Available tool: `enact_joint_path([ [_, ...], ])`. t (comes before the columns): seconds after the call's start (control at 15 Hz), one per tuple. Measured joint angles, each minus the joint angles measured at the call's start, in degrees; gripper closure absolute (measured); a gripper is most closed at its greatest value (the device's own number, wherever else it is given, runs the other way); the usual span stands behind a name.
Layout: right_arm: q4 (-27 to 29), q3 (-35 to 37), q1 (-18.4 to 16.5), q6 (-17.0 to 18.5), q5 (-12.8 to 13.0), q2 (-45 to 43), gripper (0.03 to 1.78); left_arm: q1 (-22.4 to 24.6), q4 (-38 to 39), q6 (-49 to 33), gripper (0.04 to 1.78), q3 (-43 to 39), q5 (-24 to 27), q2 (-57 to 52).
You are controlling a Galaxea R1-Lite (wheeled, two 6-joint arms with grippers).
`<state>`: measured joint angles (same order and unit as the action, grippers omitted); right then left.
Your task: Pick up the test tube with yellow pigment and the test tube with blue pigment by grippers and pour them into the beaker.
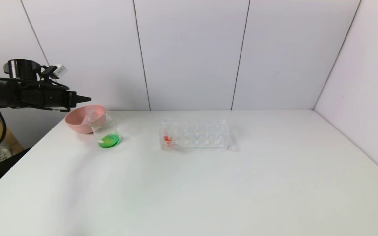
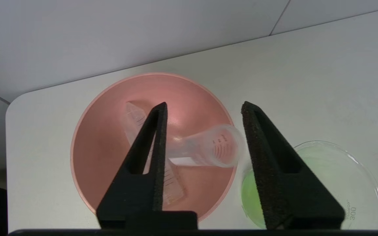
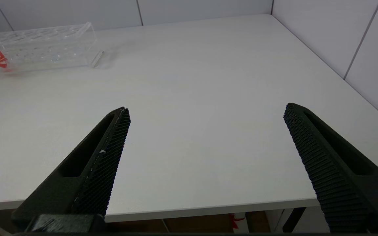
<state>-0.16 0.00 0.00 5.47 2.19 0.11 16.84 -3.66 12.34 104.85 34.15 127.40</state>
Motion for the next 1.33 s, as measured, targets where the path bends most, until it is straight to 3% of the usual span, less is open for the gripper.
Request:
enact_joint_path([
  [0.2,0.0,0.0,0.0,0.0,0.0,0.0,0.10,0.0,0.0,-0.2,0.47,0.3,0.0,-0.3],
  [0.47,0.0,0.0,0.0,0.0,0.0,0.0,0.10,0.0,0.0,-2.1,0.09,0.8,0.0,-1.0],
  [1.0,0.0,0.0,0.0,0.0,0.0,0.0,0.10,-1.0,-3.9,-6.1,0.06,-0.2,0.1,-12.9],
  [1.33,0.0,0.0,0.0,0.0,0.0,0.0,0.10,-7.5,-9.6,-14.2,0.06,-5.6,-1.4,-32.7],
])
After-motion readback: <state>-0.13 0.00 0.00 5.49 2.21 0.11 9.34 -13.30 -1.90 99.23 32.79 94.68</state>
